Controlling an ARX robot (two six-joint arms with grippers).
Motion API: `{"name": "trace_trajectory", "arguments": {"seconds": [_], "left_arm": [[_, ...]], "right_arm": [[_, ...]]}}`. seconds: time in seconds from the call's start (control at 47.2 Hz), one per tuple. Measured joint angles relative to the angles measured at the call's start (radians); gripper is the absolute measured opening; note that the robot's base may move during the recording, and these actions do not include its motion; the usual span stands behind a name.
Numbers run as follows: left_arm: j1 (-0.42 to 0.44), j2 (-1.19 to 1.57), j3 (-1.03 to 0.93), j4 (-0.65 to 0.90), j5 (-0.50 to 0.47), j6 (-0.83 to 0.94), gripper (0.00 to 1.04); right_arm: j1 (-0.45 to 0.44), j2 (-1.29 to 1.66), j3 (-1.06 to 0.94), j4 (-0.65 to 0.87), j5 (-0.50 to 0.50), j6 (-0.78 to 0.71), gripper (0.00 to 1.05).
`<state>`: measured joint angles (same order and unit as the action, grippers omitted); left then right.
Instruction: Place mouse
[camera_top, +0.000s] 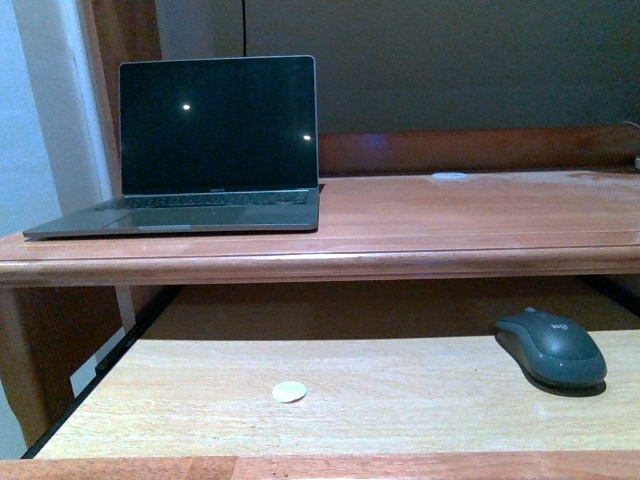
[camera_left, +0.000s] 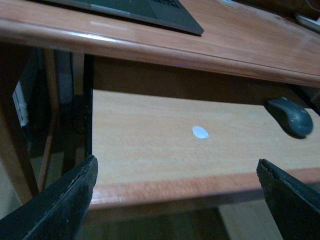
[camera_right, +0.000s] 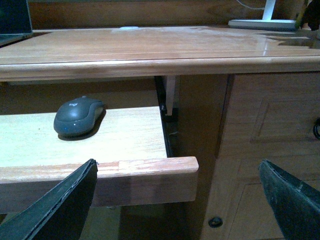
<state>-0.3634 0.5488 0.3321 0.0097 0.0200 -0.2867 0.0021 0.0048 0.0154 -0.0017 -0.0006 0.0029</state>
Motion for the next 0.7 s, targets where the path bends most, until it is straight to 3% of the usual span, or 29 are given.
{"name": "trace_trajectory", "arguments": {"seconds": [0.021, 0.106, 0.169, 0.296, 0.593, 0.635, 0.699], "left_arm": [[-0.022, -0.07, -0.01, -0.049, -0.039, 0.002, 0.97], [-0.1, -0.241, -0.087, 0.001, -0.309, 0.106, 0.84], [-0.061, -0.328, -0.123, 0.002, -0.377, 0.175, 0.73], [0.065, -0.397, -0.184, -0.008, -0.302, 0.241, 0.52], [0.223, -0.46, -0.234, -0.014, -0.129, 0.27, 0.04], [0.307, -0.472, -0.244, -0.017, -0.039, 0.275, 0.03], [0.353, -0.482, -0.255, -0.017, -0.032, 0.275, 0.03]], "right_arm": [[0.0, 0.0, 0.0, 0.0, 0.0, 0.0, 0.97], [0.0, 0.0, 0.0, 0.0, 0.0, 0.0, 0.97], [0.0, 0.0, 0.0, 0.0, 0.0, 0.0, 0.97], [0.0, 0.0, 0.0, 0.0, 0.0, 0.0, 0.97], [0.0, 0.0, 0.0, 0.0, 0.0, 0.0, 0.97], [0.0, 0.0, 0.0, 0.0, 0.0, 0.0, 0.97], [0.0, 0.0, 0.0, 0.0, 0.0, 0.0, 0.97]]}}
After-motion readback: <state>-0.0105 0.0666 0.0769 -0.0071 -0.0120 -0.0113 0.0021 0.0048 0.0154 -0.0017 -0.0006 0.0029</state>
